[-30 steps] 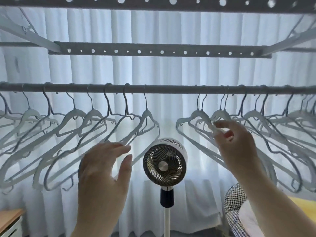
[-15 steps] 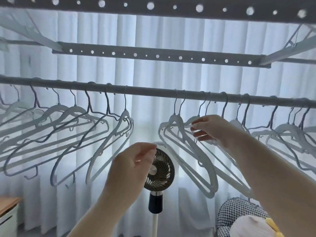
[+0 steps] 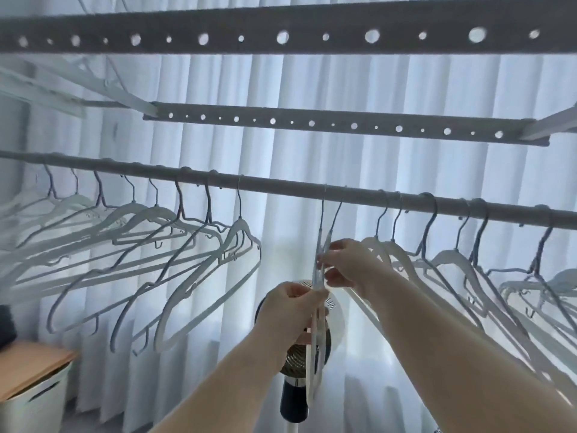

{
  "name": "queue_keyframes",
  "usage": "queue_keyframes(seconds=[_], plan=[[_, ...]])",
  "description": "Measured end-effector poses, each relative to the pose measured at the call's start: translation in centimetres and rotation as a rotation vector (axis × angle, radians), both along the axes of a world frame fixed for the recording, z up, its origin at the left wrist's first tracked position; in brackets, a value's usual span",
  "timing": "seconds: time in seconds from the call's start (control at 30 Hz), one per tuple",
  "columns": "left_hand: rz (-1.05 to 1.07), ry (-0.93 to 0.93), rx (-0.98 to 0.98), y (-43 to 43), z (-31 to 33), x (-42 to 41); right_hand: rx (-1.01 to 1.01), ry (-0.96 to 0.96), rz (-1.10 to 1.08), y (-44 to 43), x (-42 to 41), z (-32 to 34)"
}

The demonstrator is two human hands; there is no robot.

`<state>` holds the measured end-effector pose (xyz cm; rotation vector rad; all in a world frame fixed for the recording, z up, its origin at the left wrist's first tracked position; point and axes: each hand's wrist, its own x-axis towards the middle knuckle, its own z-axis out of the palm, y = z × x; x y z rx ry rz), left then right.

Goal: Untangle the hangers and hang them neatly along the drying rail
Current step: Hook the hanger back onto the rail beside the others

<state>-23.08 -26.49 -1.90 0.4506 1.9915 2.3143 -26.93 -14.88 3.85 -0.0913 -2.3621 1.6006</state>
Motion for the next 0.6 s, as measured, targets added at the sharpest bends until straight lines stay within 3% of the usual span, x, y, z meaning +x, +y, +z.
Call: queue_keyframes(seconds=[0.23, 0.6], plan=[[0.091, 0.076, -0.038, -1.4, 0.5, -0.9, -0.099, 0.091, 0.019, -0.6, -0.7, -1.1], [0.158, 0.150, -0.026, -5.3, 1.1, -1.9, 0.099, 0.233, -0.208, -2.6, -2.1, -2.4]])
